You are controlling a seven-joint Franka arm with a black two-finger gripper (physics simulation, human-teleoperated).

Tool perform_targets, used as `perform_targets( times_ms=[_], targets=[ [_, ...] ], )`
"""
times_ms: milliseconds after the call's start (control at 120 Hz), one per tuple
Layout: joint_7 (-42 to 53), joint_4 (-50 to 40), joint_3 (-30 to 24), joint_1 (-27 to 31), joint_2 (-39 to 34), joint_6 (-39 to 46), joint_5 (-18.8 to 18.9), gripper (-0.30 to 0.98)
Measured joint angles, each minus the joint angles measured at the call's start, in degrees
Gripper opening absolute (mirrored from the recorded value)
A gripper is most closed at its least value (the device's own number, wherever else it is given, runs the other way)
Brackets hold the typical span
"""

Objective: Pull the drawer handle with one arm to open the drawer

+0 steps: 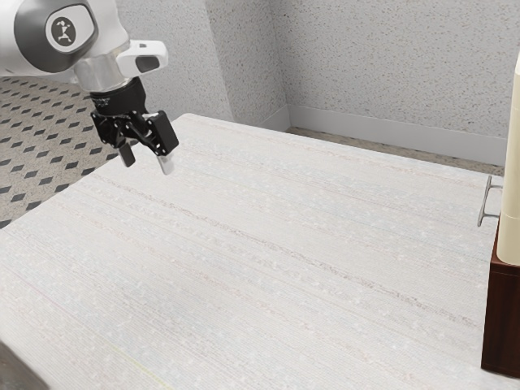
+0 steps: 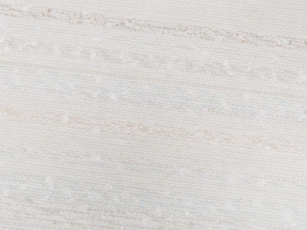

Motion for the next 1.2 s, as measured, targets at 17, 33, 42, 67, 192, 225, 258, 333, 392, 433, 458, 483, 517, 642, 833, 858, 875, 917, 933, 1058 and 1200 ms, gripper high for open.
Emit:
perform_targets(
  times_ms=[17, 33, 42, 67, 192, 225, 258, 333, 392, 433, 458, 483, 517, 642, 833, 858, 875, 917, 933, 1058, 1200],
  targets=[
    [0.04, -0.02, 0.11, -0.05, 0.00, 0.00, -0.18, 0.69],
    [0.07, -0.05, 0.35, -0.17, 0.00, 0.00, -0.46, 0.69],
    [0.09, -0.07, 0.48, -0.21, 0.00, 0.01, -0.61, 0.69],
    [0.14, -0.10, 0.90, -0.28, 0.01, 0.01, -1.02, 0.69],
    [0.26, 2.29, 1.42, 0.64, -0.26, -0.40, -2.09, 0.69],
    [0.23, 6.55, 1.19, 0.79, -0.44, -1.15, -2.27, 0.69],
    [-0.02, 9.53, 0.38, 1.11, -0.56, -1.57, -3.10, 0.69],
    [-1.93, 12.09, -3.18, 1.15, 0.73, -0.90, -6.61, 0.69],
    [-3.53, 12.67, -6.56, 0.14, 2.41, 1.35, -7.40, 0.69],
    [-4.62, 14.13, -8.12, -0.75, 5.33, 3.41, -7.72, 0.68],
    [-5.24, 15.32, -8.95, -0.80, 7.35, 4.64, -7.86, 0.68],
    [-5.85, 16.79, -9.78, -0.75, 9.69, 5.94, -7.97, 0.68],
    [-6.74, 18.26, -10.44, -0.81, 12.16, 7.74, -8.04, 0.68],
    [-11.68, 20.33, -10.98, -1.74, 18.92, 16.59, -8.07, 0.69],
    [-19.79, 22.42, -11.10, -3.37, 25.25, 29.15, -8.12, 0.69],
    [-20.72, 22.30, -11.02, -4.08, 26.23, 31.04, -8.13, 0.69],
    [-21.31, 22.26, -10.62, -5.15, 27.08, 32.46, -8.12, 0.69],
    [-22.68, 22.36, -9.52, -7.42, 29.19, 35.76, -8.13, 0.69],
    [-23.18, 22.48, -9.26, -8.04, 29.93, 36.91, -8.14, 0.69],
    [-26.55, 25.09, -9.69, -9.51, 32.20, 39.33, -9.47, 0.69],
    [-29.53, 25.50, -11.29, -8.93, 33.54, 38.04, -15.81, 0.67]
  ],
)
